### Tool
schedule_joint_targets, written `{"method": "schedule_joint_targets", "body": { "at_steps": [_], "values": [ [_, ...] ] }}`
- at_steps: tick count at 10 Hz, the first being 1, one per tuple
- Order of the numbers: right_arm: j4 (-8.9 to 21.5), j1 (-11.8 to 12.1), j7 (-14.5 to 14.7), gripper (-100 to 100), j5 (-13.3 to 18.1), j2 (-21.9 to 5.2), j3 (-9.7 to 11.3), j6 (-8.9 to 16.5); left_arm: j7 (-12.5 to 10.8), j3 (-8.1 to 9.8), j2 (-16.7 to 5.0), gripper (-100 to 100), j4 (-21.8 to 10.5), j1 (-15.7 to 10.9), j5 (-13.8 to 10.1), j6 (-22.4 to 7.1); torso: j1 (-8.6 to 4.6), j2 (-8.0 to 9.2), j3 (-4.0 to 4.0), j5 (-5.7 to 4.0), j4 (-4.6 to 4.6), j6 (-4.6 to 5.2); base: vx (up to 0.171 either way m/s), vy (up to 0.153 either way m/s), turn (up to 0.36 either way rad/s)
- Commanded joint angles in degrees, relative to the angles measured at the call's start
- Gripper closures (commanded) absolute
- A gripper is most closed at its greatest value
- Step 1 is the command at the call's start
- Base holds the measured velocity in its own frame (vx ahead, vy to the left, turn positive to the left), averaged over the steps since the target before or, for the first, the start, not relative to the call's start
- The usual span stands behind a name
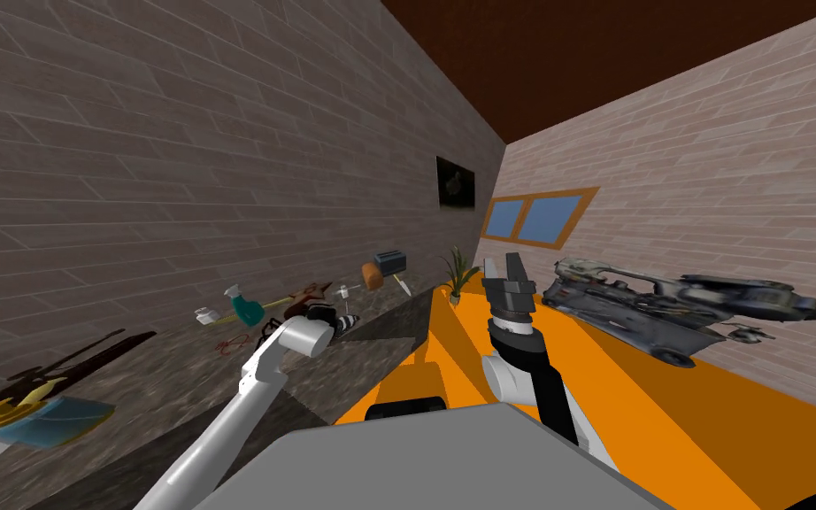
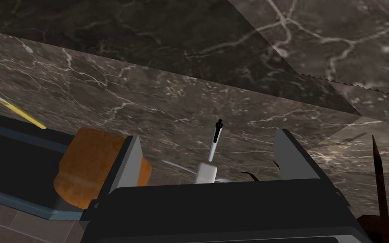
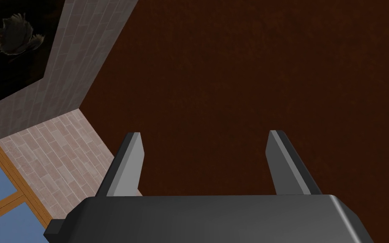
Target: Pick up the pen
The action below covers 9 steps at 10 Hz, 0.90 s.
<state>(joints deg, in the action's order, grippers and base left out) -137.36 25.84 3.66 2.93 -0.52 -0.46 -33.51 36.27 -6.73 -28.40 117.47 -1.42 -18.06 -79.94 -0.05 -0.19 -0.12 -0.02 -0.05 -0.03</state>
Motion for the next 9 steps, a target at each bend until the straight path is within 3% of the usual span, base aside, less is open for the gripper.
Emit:
{"method": "schedule_joint_targets", "body": {
  "at_steps": [1,4,9],
  "values": [
    [0.0,0.0,0.0,0,0.0,0.0,0.0,0.0,0.5,0.00,-0.9,-100,-1.1,-0.4,-1.0,-2.9,0.00,0.00,0.00,0.00,0.00,0.00,0.063,-0.008,-0.097],
    [0.0,0.0,0.0,0,0.0,0.0,0.0,0.0,0.7,-0.10,-1.6,-100,-1.7,-0.8,-1.6,-6.4,0.01,-0.04,-0.02,0.00,0.00,0.01,0.058,-0.004,-0.050],
    [0.0,0.0,0.0,0,0.0,0.0,0.0,0.0,1.4,-0.44,-4.2,-100,-3.2,-2.0,-3.6,-14.8,0.06,-0.08,-0.05,0.02,-0.02,0.00,0.078,0.005,-0.071]
  ]
}}
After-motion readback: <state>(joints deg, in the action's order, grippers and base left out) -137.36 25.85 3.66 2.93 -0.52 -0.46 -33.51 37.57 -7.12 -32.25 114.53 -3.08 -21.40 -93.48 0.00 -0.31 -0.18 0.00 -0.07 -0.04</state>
